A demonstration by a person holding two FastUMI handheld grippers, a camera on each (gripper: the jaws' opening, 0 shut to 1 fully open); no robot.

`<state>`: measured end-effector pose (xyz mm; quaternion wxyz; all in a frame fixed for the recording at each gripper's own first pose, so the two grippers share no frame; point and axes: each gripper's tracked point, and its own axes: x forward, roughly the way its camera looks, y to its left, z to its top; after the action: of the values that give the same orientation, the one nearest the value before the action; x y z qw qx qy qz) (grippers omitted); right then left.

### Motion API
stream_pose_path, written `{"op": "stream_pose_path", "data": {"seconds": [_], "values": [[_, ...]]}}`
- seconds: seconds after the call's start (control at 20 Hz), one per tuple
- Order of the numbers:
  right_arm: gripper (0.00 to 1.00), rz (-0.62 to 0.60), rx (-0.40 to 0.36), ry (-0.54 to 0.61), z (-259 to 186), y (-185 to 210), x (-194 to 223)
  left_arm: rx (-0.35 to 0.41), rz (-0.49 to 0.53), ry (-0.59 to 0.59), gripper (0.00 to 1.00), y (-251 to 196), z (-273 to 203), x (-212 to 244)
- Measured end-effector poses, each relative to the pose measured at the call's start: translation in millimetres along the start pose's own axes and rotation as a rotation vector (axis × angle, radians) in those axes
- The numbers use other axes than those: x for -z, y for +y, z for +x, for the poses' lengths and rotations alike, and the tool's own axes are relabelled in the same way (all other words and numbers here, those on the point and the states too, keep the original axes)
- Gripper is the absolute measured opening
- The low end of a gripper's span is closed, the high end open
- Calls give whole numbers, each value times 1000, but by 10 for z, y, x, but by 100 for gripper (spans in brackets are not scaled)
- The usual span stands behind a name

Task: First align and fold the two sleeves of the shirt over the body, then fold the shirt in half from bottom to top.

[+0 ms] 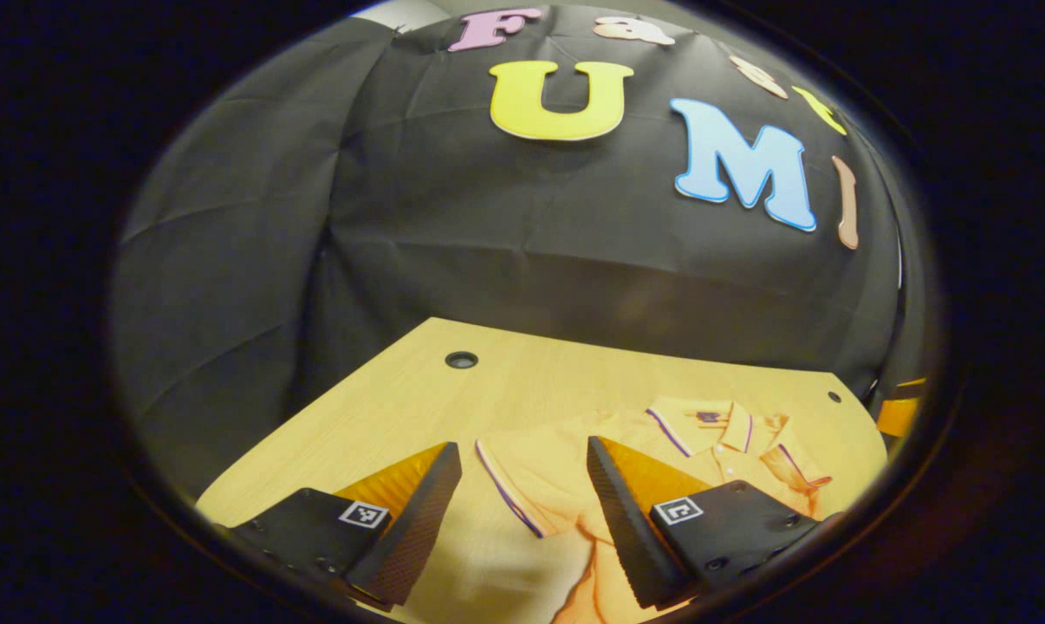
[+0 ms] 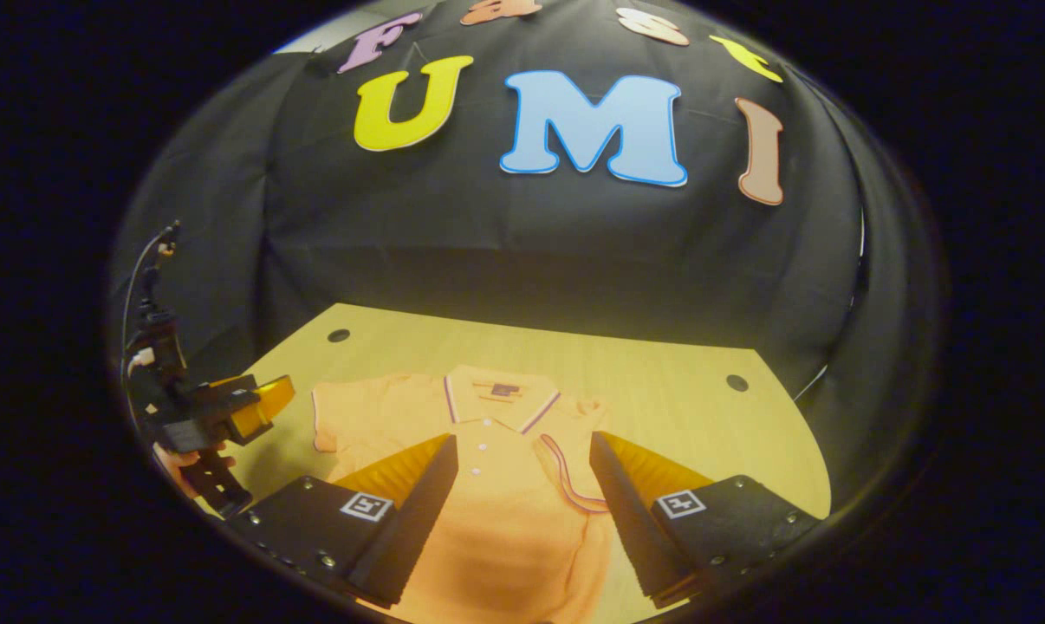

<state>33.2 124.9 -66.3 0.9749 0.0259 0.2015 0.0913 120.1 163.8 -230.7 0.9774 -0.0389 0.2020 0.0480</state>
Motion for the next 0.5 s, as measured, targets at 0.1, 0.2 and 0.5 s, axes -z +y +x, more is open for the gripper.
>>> {"op": "stream_pose_path", "data": {"seconds": [0.1,0.2,0.5], "values": [[95,-4,3,-5,-108,21,4,-8,13,28,95,63,224,87],[94,-1,2,10,-204,65,72,-11,19,65,94,84,419,185],[95,-1,-9,44,-457,206,200,-24,-4,175,94,123,877,481]]}}
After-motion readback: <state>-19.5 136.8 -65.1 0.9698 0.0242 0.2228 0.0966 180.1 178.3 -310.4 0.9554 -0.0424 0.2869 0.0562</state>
